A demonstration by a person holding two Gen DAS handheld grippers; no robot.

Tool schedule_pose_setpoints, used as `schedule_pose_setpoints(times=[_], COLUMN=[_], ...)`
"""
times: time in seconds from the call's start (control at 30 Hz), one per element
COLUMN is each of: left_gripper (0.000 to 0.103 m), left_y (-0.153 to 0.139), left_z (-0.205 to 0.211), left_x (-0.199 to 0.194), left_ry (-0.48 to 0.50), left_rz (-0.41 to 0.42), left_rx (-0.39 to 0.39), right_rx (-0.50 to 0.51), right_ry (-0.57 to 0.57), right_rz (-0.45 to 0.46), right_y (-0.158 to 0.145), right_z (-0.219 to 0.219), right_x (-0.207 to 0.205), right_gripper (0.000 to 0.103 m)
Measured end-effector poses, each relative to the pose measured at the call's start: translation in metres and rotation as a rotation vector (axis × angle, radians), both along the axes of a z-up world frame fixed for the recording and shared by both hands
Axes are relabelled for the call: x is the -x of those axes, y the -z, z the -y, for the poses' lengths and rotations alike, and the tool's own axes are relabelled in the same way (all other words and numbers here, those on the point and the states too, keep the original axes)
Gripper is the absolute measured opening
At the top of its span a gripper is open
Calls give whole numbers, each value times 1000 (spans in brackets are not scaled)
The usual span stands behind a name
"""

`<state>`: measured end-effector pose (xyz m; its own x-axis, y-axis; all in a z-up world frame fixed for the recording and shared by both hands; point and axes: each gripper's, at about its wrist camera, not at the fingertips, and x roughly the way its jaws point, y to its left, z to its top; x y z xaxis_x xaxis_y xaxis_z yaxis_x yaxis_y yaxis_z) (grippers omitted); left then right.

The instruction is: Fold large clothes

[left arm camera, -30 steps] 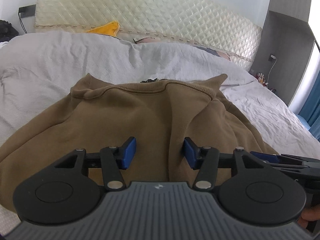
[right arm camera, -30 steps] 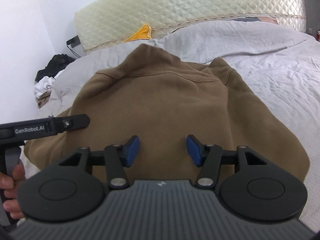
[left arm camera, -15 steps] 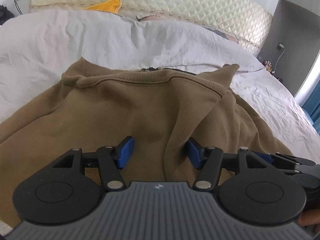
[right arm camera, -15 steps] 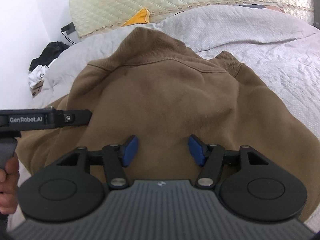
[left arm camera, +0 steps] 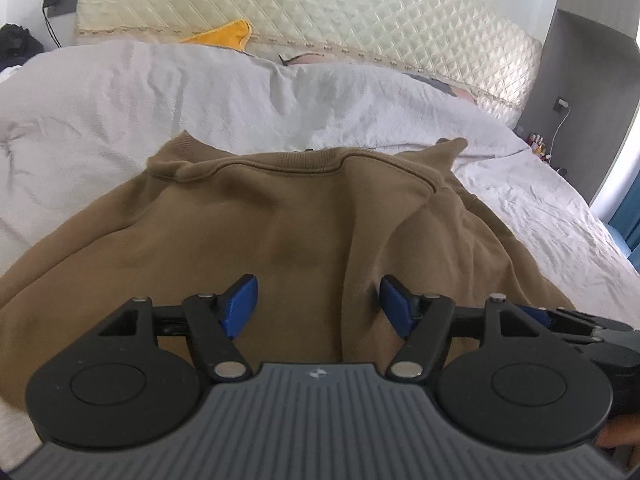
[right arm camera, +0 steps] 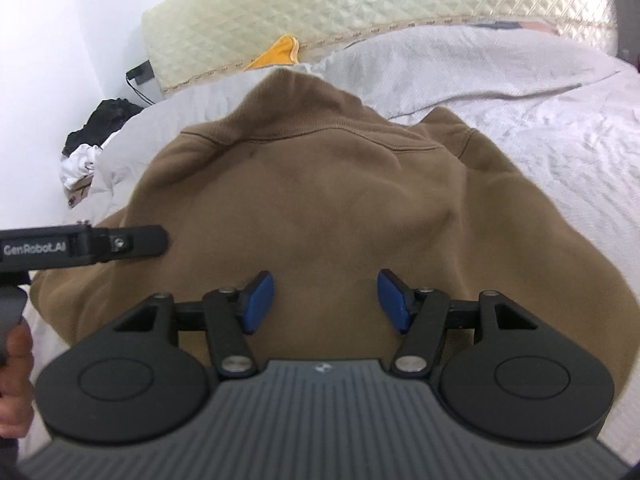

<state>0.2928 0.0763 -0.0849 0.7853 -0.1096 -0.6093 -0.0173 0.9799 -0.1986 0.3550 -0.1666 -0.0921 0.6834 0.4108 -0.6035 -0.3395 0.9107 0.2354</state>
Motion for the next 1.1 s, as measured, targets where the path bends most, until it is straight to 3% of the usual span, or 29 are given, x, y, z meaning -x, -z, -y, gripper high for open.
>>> schedule_pose_setpoints(times=[0.13, 0.43, 0.5, 0.6, 0.67, 0.77, 0.83, 0.87, 1.1], left_gripper=[72, 75, 78, 88, 88, 98, 99, 99, 99], left_y=[-14, -27, -24, -17, -13, -8, -4, -1, 31], left_z=[-1, 5, 1, -12, -22, -38, -49, -54, -90], left_x=[31, 96, 108, 119, 123, 128, 131, 131, 123], left_ry=[-10, -51, -83, -126, -151, -206, -243, -254, -348], left_rz=[40, 96, 88, 56, 33, 14, 16, 9, -62], left_rx=[-31, -18, 8, 78, 129, 205, 262, 294, 555], right_rx=[-19, -67, -94, -132, -200, -268, -354, -408, -666], right_ry=[16, 113, 154, 189, 193, 221, 245, 262, 371], right_rz=[26, 40, 9, -42, -69, -122, -181, -220, -383], right_y=[-13, -33, -30, -24, -19, -12, -2, 5, 44], right_z=[10, 29, 36, 45, 53, 60, 67, 71, 88], right_x=[24, 71, 80, 86, 87, 77, 73, 70, 60], right_gripper=[61, 61, 69, 80, 90, 92, 94, 102, 103])
